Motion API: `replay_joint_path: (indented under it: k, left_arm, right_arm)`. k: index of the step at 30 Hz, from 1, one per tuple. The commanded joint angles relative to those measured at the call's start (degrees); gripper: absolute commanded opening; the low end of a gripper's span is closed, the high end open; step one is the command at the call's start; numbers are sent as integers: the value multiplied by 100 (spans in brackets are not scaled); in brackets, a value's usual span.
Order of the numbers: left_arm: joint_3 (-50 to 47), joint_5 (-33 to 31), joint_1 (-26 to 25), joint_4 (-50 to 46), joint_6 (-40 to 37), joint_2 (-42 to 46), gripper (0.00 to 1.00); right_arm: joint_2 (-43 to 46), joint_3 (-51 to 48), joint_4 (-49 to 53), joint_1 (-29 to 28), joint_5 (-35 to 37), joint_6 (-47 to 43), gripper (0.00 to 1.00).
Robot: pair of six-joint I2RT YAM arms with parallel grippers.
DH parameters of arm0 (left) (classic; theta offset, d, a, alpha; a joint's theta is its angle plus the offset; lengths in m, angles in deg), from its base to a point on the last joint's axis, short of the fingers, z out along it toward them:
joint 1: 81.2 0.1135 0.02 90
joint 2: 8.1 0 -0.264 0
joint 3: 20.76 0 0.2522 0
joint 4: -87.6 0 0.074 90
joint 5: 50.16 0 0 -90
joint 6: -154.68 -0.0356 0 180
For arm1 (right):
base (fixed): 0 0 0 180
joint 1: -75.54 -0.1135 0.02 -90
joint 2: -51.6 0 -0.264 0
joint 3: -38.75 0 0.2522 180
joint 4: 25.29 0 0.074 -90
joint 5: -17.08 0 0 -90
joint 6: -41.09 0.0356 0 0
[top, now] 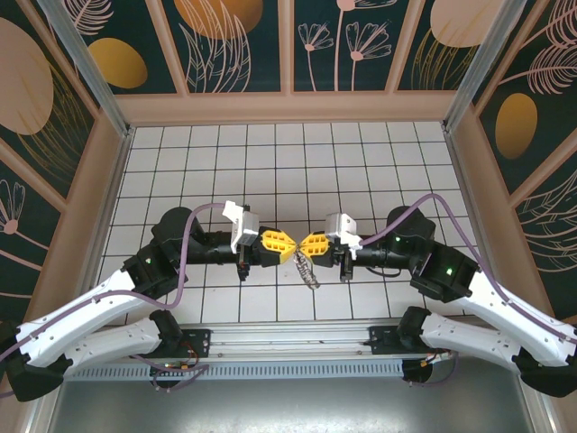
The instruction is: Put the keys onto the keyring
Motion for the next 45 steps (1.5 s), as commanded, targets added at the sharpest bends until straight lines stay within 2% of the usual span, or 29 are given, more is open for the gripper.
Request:
replay_joint_path:
  k: [1,12,24,28,31,35,45]
  left_arm:
    - [71,231,-42,180,-49,82,0]
    - [216,51,-42,-354,-356,-90,0]
    - [151,-19,-43,-481,-487,-201,0]
    - [170,-18,-36,-451,-501,-192,0]
    - [194,-10,-35,-452,-508,-205,0]
    - [202,23,-43,-427,-480,-210,0]
    - [206,-13,-43,-452,-440,-113,0]
  right_arm:
    - [25,87,-95,21,272,102,0]
    - [314,170,-177,17,683,60,0]
    - [264,258,-149,16,1034,-29,0]
    - [260,186,-176,7,973,-64,25]
    - [343,73,-189,8,892,-12,33]
    - [470,-91,-149,6,814,128,38]
    - [656,-368,-103,6,624,383,41]
